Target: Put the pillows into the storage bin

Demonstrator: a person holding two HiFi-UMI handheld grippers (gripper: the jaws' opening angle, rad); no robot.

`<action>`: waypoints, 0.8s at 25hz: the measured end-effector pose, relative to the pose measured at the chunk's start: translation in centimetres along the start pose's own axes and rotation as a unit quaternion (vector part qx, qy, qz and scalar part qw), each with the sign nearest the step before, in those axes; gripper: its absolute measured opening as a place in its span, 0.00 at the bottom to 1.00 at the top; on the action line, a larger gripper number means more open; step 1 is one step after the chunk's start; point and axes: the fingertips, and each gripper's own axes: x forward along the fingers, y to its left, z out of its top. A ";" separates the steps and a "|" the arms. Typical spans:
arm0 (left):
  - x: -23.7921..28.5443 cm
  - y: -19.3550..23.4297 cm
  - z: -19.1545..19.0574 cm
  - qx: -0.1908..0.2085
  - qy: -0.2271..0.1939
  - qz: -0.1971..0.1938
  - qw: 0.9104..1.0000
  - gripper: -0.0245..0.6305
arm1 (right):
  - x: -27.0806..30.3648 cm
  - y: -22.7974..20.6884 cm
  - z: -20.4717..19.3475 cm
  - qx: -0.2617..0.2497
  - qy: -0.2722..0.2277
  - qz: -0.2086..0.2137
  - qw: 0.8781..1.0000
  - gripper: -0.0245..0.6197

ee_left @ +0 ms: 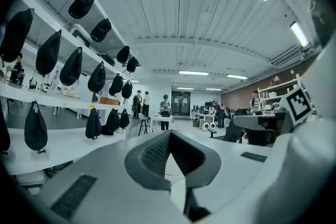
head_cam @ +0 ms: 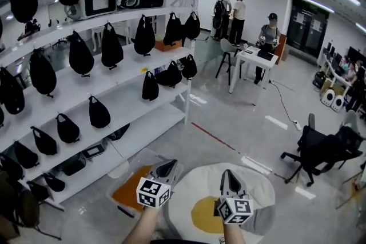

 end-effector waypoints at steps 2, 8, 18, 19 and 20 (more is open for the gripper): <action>0.1 -0.1 0.1 0.000 -0.002 -0.001 1.000 0.07 | -0.1 0.1 0.1 -0.003 -0.002 0.003 1.000 0.04; -0.7 0.5 -0.3 -0.005 0.001 0.007 1.000 0.07 | -0.1 0.6 0.0 -0.020 0.001 0.008 1.000 0.04; -2.5 0.8 -0.9 -0.008 0.003 0.016 1.000 0.07 | -1.3 1.7 -0.3 -0.015 0.010 0.008 1.000 0.04; -2.6 0.7 -0.9 -0.009 0.003 0.016 1.000 0.07 | -1.5 1.6 -0.3 -0.015 0.011 0.007 1.000 0.04; -2.6 0.7 -0.9 -0.009 0.002 0.015 1.000 0.07 | -1.7 1.6 -0.3 -0.015 0.012 0.006 1.000 0.04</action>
